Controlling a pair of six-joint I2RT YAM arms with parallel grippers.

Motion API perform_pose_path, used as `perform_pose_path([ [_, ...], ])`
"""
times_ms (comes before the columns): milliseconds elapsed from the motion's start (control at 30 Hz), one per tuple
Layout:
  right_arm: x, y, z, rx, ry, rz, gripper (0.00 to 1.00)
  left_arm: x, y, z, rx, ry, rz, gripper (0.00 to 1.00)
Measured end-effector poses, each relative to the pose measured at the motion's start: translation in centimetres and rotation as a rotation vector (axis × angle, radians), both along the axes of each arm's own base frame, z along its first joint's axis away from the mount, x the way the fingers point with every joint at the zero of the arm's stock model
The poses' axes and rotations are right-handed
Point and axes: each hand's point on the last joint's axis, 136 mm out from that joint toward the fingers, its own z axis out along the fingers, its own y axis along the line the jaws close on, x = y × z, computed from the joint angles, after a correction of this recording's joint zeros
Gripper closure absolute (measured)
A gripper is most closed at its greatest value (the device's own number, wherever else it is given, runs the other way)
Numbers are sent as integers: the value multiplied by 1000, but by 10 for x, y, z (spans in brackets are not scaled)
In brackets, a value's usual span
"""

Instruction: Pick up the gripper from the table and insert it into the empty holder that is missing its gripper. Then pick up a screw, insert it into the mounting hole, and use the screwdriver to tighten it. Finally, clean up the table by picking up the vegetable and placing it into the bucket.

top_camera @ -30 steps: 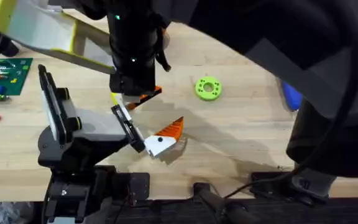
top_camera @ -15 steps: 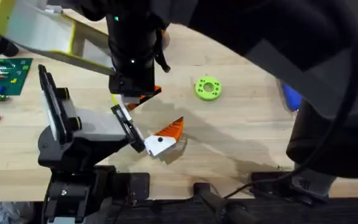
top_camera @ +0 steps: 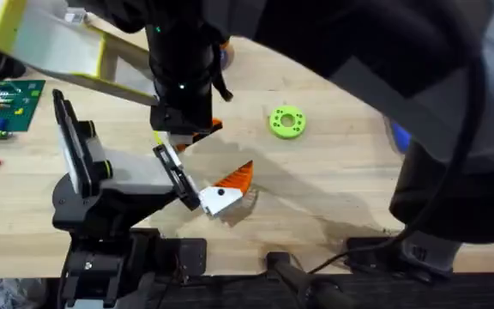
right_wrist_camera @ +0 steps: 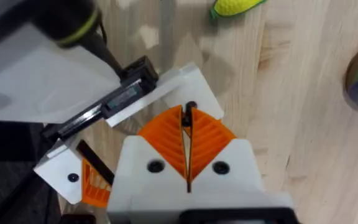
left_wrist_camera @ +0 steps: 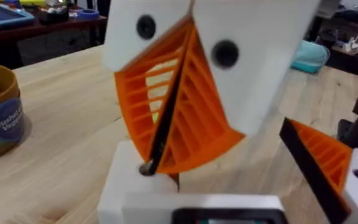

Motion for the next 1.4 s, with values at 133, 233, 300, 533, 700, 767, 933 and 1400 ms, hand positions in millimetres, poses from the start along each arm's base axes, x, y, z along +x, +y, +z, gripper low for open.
perform_pose_path([
  [133, 0, 0, -2, -7, 4, 0, 999, 0, 0, 0, -2, 3, -1, 10],
  [233, -1, -1, -2, -11, 5, 0, 999, 0, 0, 0, -2, 3, -1, 10],
  [300, 0, -1, -2, -11, 5, 0, 999, 0, 0, 0, -2, 3, -1, 10],
  [533, 0, -1, -2, -9, 5, 0, 999, 0, 0, 0, -2, 3, -1, 10],
  [700, 1, 2, -5, -8, 4, 0, 999, 0, 0, 0, -2, 3, -1, 10],
  [767, 2, 3, -7, -10, 5, 0, 999, 0, 0, 0, -6, 10, -1, 10],
  [933, 2, 4, -8, -8, 4, 0, 999, 0, 0, 0, -10, 16, 1, 10],
  [1400, 2, 4, -7, -7, 4, 0, 999, 0, 0, 0, -10, 17, 2, 10],
])
